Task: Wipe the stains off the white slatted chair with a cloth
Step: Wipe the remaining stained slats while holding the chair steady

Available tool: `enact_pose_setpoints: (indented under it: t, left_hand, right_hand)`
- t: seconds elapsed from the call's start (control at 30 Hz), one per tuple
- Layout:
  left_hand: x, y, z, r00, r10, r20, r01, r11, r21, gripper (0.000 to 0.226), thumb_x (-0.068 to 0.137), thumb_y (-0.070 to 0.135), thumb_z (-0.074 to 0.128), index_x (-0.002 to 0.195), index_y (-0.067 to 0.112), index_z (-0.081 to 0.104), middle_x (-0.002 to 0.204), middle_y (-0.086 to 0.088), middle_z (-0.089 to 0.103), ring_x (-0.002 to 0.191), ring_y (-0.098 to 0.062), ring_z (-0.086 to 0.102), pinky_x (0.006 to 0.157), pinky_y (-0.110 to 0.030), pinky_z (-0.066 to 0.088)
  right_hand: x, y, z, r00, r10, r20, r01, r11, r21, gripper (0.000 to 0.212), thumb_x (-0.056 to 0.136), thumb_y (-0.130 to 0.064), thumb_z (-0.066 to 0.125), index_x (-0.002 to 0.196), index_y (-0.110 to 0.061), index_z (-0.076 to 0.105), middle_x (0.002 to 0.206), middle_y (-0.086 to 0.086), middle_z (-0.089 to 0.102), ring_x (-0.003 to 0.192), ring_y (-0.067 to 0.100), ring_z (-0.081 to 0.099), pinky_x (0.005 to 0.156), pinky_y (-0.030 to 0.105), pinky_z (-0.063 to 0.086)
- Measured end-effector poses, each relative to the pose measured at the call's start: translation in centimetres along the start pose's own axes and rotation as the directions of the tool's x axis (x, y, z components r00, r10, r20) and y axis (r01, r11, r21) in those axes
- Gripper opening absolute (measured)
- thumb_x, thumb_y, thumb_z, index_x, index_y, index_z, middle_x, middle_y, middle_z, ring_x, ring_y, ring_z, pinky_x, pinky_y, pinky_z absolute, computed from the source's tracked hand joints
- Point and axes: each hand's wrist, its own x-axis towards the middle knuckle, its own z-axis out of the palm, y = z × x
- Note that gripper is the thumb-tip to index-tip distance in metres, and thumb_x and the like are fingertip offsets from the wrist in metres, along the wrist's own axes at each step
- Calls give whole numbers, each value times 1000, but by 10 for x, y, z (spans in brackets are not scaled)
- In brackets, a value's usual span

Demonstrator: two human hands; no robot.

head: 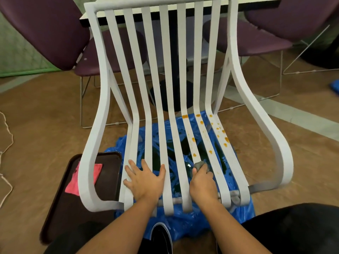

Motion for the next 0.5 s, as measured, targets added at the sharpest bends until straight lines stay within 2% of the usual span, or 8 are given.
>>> enact_pose_setpoints:
  t: [0.1, 0.23, 0.4, 0.5]
  left_hand:
    - [1, -1, 2, 1000, -3, -1, 3, 1000, -4, 93, 87, 82, 27, 158, 22, 29, 168, -16, 5, 154, -35, 1, 115, -62, 19]
    - [2, 0, 1, 1000, 0, -3, 0, 1000, -4, 91, 87, 81, 27, 157, 23, 30, 168, -15, 5, 154, -35, 1, 115, -62, 19]
    - [0, -1, 2, 1000, -1, -5, 1, 1000, -8, 91, 87, 81, 28, 157, 23, 29, 168, -15, 6, 154, -36, 1, 115, -62, 19]
    - [1, 0, 2, 1000, 1, -3, -1, 1000, -9, 91, 87, 81, 27, 157, 23, 29, 168, -15, 6, 154, -36, 1, 115, -63, 19]
  right_hand:
    - [13, -6, -2, 1000, -20, 21, 21, 997, -80, 43, 106, -42, 26, 133, -10, 36, 121, 16, 54, 95, 30, 59, 68, 36, 40]
    - [37, -17, -6, 997, -50, 54, 52, 998, -29, 35, 106, -40, 27, 118, -10, 40, 106, 13, 61, 79, 24, 53, 66, 36, 39]
    - [40, -18, -10, 995, -58, 77, 57, 998, 6, 35, 107, -38, 28, 117, -7, 41, 99, 11, 61, 78, 23, 53, 66, 35, 40]
    - [33, -10, -11, 989, -104, 109, 110, 993, -47, 33, 108, -34, 29, 120, -6, 40, 94, 7, 57, 71, 19, 55, 54, 30, 38]
